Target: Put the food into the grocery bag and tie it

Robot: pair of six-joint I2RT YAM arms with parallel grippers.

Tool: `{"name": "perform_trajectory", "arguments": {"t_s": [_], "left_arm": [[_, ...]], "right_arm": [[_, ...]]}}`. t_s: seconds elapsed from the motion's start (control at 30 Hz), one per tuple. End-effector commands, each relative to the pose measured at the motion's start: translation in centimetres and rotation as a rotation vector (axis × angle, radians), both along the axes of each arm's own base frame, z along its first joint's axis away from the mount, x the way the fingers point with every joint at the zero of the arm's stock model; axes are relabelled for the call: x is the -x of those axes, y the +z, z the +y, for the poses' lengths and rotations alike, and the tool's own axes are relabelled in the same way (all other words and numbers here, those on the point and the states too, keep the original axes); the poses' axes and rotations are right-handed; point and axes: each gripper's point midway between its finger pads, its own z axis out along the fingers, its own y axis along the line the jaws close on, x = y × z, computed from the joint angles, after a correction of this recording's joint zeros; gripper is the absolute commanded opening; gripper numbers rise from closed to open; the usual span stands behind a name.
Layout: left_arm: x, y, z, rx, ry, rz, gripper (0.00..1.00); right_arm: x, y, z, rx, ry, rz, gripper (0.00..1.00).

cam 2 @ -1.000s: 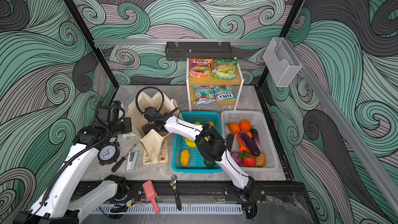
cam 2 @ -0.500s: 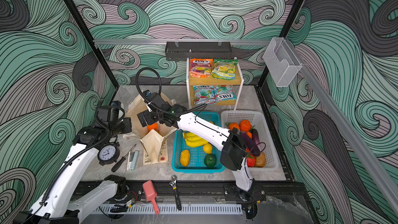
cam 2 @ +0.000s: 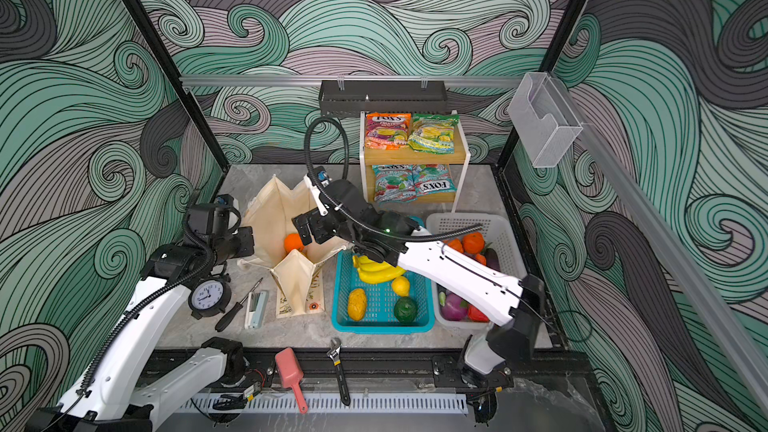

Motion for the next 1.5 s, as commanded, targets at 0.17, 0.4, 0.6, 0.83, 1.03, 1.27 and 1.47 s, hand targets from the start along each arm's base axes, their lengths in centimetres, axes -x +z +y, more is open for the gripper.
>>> {"name": "perform_trajectory", "arguments": {"t_s": [0.17,0.4,0.6,0.83,1.03,1.27,1.47], "left_arm": [[0.1,1.0,0.4,-0.007,0.010,-0.042,0.00],[0.1,1.1,0.4,-0.015,0.011,-0.042,0.00],[0.1,1.2,0.5,-0.013,0.013,-0.045,0.00],[0.2,1.3,0.5,-0.014,0.011,-0.051,0.00],[0.2,1.2,0.4,-0.011,0.008,-0.046,0.00],[0.2,1.3,0.3,-0.009,0.005,-0.049,0.00],[0.2,1.4,0.3,-0.007,0.004,-0.054,0.00]], "right_arm": [[0.9,-2.2,-9.6,0.014,-0.224,-0.017,1.00],[3.6,-10.4,-16.7,0.034,-0.396,0.147,1.00],[6.0,-17.1,-18.0,0.094,-0.321,0.272,1.00],[5.7,-20.8,-18.6,0.237,-0.363,0.332,1.00],[5.2,-24.0,-18.3,0.358,-0.379,0.388,0.99],[4.7,-26.5,-17.8,0.415,-0.395,0.419,0.93],[4.7,-28.1,-18.0,0.458,-0.415,0.444,0.88]]}}
